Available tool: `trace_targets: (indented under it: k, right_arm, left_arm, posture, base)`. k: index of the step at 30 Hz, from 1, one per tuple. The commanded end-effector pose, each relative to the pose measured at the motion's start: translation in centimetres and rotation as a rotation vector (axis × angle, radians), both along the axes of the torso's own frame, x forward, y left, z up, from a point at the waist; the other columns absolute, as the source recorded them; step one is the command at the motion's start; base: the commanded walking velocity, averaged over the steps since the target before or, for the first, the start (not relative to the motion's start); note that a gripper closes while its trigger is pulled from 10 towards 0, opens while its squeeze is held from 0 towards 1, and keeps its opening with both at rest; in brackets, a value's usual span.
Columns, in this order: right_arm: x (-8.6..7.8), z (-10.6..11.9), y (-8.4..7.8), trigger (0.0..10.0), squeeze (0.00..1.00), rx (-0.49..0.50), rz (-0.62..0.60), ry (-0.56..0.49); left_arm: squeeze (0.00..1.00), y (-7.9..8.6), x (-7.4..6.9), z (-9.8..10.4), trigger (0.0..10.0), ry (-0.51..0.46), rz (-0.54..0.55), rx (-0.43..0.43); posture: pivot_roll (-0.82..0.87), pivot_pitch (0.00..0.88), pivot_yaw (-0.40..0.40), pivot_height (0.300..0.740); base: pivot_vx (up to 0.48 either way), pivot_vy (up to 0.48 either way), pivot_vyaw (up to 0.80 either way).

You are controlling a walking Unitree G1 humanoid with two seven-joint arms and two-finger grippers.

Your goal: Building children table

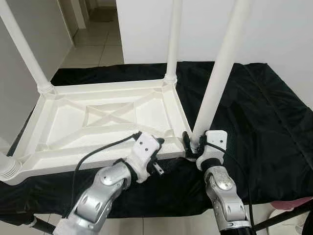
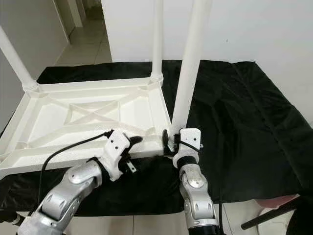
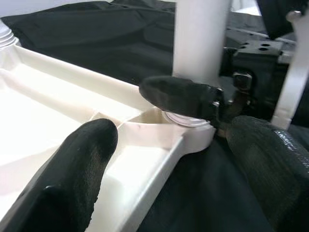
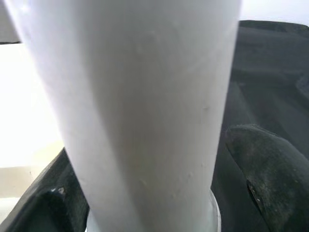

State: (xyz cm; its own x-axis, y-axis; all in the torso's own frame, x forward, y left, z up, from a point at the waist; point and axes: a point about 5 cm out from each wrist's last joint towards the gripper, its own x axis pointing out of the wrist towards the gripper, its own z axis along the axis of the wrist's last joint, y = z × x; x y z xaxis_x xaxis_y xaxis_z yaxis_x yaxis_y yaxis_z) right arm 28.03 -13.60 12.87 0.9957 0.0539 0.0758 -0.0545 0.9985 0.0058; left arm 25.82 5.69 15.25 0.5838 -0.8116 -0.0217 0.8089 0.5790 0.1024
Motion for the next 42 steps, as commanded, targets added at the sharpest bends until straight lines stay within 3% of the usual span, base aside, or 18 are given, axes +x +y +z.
trace_targets:
  k: [1,17,25,28,32,38,42]
  right_arm:
    - [-0.1,0.0,-0.2,10.0,0.00,0.002,-0.001,-0.003]
    - [0.4,0.4,-0.8,10.0,0.00,-0.015,-0.002,-0.031]
    - [0.3,0.4,-0.3,10.0,0.00,-0.001,0.030,-0.046]
    - [0.3,-0.1,0.1,10.0,0.00,0.005,0.053,-0.033]
    - [0.3,-0.2,-0.1,10.0,0.00,0.003,0.054,-0.037]
    - [0.4,-0.1,-0.3,10.0,0.00,-0.004,0.062,-0.047]
    - [1.0,1.0,-0.9,10.0,0.00,-0.025,0.174,-0.092]
  left_arm:
    - [0.00,0.2,0.1,-0.5,10.0,0.020,0.001,0.006]
    - [0.00,-0.4,1.3,0.2,10.0,-0.046,-0.015,0.034]
    - [0.00,0.1,0.8,0.3,10.0,-0.067,-0.014,0.049]
    - [0.00,0.5,0.3,0.7,10.0,-0.037,-0.018,-0.001]
    - [0.00,0.6,0.7,0.5,10.0,-0.060,0.018,0.032]
    - [0.00,0.5,0.4,0.5,10.0,-0.047,-0.023,0.022]
    - [0.00,0.4,-0.5,0.2,10.0,-0.088,-0.124,0.056]
  posture:
    - [-0.10,0.021,0.048,0.740]
    - [-0.10,0.006,0.046,0.740]
    - [-0.07,0.019,0.032,0.740]
    - [-0.07,0.030,0.041,0.740]
    - [-0.08,0.026,0.053,0.740]
    - [-0.08,0.034,0.073,0.740]
    - [-0.07,0.017,0.063,0.740]
  base:
    - [0.000,0.000,0.00]
    - [0.000,0.000,0.00]
    - [0.000,0.000,0.00]
    - [0.000,0.000,0.00]
    - [0.000,0.000,0.00]
    - [0.000,0.000,0.00]
    - [0.000,0.000,0.00]
